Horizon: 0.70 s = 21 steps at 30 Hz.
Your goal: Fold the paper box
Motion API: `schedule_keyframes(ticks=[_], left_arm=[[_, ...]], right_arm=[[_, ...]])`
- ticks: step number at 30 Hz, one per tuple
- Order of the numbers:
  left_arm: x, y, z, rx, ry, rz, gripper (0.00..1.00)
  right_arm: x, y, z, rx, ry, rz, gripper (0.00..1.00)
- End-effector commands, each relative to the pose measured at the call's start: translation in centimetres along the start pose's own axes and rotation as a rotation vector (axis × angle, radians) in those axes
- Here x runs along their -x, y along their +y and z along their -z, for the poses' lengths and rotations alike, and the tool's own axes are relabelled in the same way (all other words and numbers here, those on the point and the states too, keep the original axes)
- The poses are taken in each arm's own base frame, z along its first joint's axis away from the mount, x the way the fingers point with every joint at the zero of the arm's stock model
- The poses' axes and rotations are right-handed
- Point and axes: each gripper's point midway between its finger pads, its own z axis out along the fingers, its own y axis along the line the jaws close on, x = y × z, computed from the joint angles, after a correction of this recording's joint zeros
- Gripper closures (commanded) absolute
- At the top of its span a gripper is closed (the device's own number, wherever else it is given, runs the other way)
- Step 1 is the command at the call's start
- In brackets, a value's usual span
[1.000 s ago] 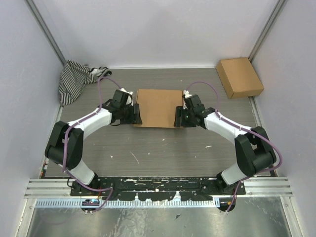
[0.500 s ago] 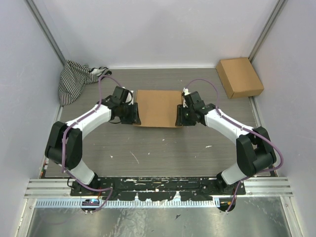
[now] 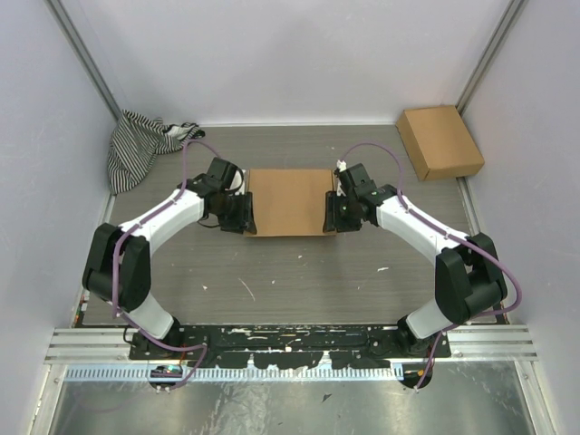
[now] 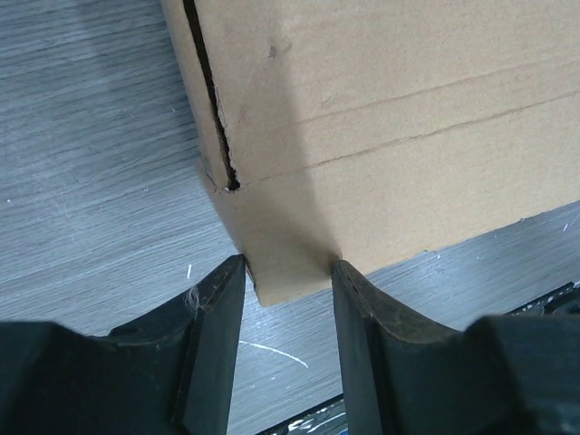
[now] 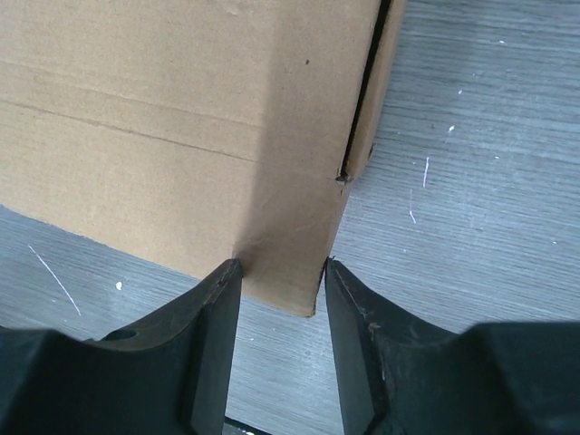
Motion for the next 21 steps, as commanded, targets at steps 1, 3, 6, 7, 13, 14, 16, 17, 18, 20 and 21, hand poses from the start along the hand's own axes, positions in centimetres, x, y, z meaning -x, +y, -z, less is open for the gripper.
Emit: schedule_keyframes(ticks=[1, 3, 6, 7, 13, 14, 16, 17, 18, 20, 21], left_arm=[[0.5, -0.9, 0.6, -0.026, 0.0, -0.024, 0.5], [0.5, -0.8, 0.5, -0.02, 0.002, -0.03, 0.5], [0.6, -0.7, 0.2, -0.015, 0.005, -0.035, 0.5], [0.6, -0.6, 0.1, -0.014, 0.007, -0.034, 0.5], [0.5, -0.9, -0.5, -0.04, 0.009, -0.021, 0.5], [0.5, -1.0, -0.6, -0.045, 0.012, -0.014, 0.51], [0.4, -1.3, -0.6, -0.06, 0.019, -0.009, 0.51], [0.3, -1.5, -0.5, -0.069, 0.023, -0.007, 0.51], [0.3, -1.7, -0.4, -0.077, 0.026, -0.005, 0.52], [0.3, -2.1, 0.0, -0.097, 0.025, -0.004, 0.52], [0.4, -2.3, 0.3, -0.103, 0.023, -0.005, 0.52]], right_arm=[[1.5, 1.0, 0.8, 0.032, -0.034, -0.011, 0.52], [1.6, 0.7, 0.7, 0.024, -0.039, -0.002, 0.52], [1.6, 0.6, 0.4, 0.024, -0.048, 0.012, 0.52], [1.4, 0.5, 0.2, 0.024, -0.045, 0.014, 0.52], [0.8, 0.3, -0.6, 0.031, -0.035, 0.014, 0.54], [0.8, 0.4, -0.6, 0.035, -0.037, 0.015, 0.53], [0.7, 0.5, -0.5, 0.042, -0.035, 0.013, 0.54], [0.8, 0.6, -0.4, 0.046, -0.038, 0.011, 0.54], [0.9, 0.8, -0.2, 0.054, -0.04, 0.01, 0.54], [1.1, 1.3, 0.2, 0.077, -0.044, 0.009, 0.54], [1.2, 1.5, 0.4, 0.085, -0.047, 0.006, 0.54]])
